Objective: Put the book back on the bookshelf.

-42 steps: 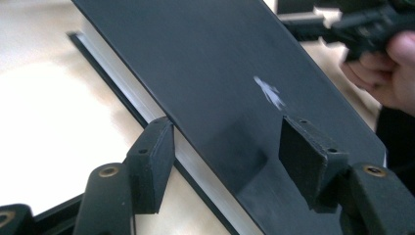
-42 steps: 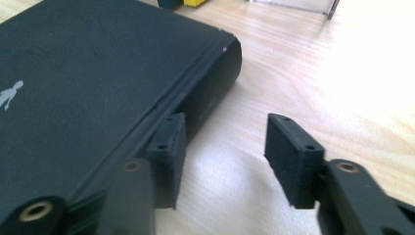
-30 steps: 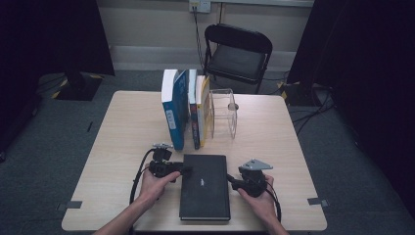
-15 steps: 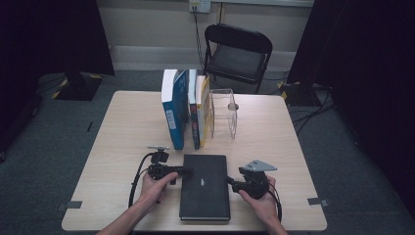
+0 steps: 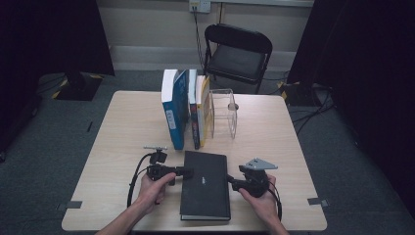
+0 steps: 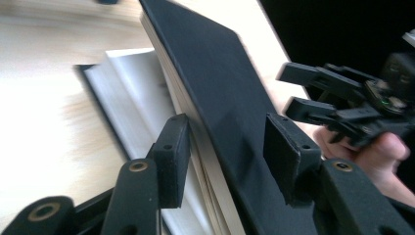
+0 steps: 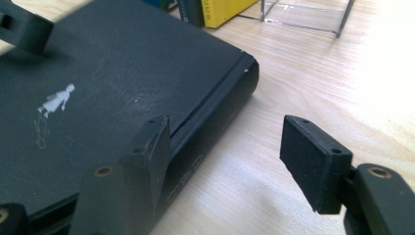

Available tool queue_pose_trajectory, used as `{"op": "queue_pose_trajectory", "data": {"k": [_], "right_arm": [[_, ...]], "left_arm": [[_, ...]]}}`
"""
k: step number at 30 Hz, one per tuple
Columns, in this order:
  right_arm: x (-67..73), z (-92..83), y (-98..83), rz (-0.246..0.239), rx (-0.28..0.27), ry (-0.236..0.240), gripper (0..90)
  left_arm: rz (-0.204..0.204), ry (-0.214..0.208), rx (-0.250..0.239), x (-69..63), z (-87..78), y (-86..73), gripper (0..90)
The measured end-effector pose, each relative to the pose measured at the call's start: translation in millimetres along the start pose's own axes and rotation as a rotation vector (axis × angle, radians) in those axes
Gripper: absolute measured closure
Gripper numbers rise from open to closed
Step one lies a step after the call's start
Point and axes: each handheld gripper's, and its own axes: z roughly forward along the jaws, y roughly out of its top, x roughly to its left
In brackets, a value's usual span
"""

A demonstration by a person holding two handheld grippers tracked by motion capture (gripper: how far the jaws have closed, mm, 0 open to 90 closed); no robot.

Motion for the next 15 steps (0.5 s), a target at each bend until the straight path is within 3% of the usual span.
{"op": "queue_pose_trajectory", "data": {"k": [5,7,11,15], "right_arm": [[0.4,-1.3,0.3,-0.003,-0.003,0.011,35.0],[0.5,-2.0,0.4,0.000,-0.004,0.013,34.8],[0.3,-2.1,0.0,-0.001,-0.001,0.021,34.4],[1.2,-1.5,0.0,-0.005,0.001,0.033,34.1]], "left_arm": [[0.032,-0.016,0.042,-11.7,8.7,-6.2,50.6],[0.050,-0.003,0.048,-15.1,12.0,-7.4,49.3],[0.028,0.005,0.065,-10.5,16.6,-6.0,47.4],[0.052,-0.002,0.070,-8.0,22.6,-0.1,47.5]]}}
